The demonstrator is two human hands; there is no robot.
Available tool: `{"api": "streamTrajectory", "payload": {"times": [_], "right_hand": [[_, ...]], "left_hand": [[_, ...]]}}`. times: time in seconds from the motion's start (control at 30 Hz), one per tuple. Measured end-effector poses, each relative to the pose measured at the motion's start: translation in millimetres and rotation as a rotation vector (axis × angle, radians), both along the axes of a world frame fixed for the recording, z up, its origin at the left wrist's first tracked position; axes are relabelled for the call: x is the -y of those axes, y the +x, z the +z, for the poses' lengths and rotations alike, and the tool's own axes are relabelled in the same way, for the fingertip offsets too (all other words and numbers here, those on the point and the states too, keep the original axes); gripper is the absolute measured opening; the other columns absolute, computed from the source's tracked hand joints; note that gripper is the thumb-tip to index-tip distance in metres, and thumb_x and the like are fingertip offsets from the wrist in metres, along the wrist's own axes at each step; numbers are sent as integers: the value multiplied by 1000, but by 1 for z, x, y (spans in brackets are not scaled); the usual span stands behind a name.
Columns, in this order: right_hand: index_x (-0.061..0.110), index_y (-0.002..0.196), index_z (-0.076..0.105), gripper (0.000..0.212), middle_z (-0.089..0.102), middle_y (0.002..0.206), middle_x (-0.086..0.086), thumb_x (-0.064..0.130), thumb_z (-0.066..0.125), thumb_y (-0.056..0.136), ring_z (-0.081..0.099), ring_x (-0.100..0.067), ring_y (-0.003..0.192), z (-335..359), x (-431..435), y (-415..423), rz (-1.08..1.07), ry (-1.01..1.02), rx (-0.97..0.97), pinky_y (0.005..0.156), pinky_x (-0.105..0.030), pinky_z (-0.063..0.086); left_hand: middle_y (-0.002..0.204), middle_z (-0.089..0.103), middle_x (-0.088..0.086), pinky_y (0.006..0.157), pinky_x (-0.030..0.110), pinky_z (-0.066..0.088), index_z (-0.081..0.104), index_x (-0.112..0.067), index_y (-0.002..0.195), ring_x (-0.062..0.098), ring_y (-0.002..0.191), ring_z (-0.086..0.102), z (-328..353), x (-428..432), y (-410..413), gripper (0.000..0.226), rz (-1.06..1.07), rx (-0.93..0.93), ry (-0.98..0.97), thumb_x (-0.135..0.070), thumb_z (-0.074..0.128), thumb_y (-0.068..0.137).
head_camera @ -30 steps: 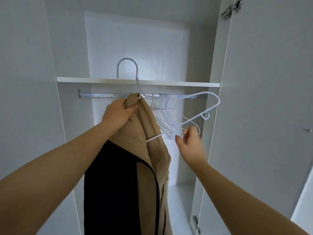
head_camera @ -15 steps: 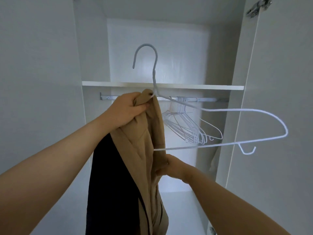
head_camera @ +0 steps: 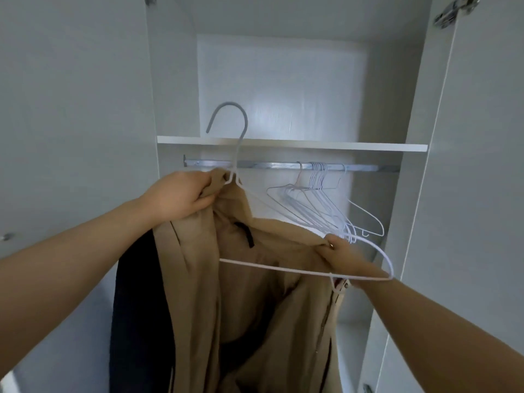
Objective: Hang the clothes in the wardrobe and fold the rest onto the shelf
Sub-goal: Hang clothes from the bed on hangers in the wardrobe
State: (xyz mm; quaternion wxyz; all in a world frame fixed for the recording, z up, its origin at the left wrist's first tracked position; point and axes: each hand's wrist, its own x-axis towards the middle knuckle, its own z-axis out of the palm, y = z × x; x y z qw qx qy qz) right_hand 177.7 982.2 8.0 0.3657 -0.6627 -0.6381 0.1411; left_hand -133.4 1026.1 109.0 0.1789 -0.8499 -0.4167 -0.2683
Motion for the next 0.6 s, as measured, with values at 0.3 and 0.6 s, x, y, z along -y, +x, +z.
{"api": "streamTrajectory", "payload": {"times": [0.3, 0.6], "right_hand": [[18, 69, 48, 28, 49, 71, 7, 21, 47, 97, 48, -16, 82, 37, 13, 12, 65, -12, 118, 63, -23, 29], [-1, 117, 57, 33, 61, 116, -17, 20, 40, 98, 56, -28, 102, 58, 24, -27, -80, -139, 3, 69, -23, 37]], "left_hand": [[88, 58, 10, 51, 31, 39, 57, -6, 98, 27, 64, 61, -33, -15, -6, 18, 46, -496, 173, -22, 55, 93], [108, 52, 9, 61, 32, 35, 39, -15, 126, 28, 91, 60, -64, -2, 88, 30, 350, -403, -47, -15, 40, 97]]}}
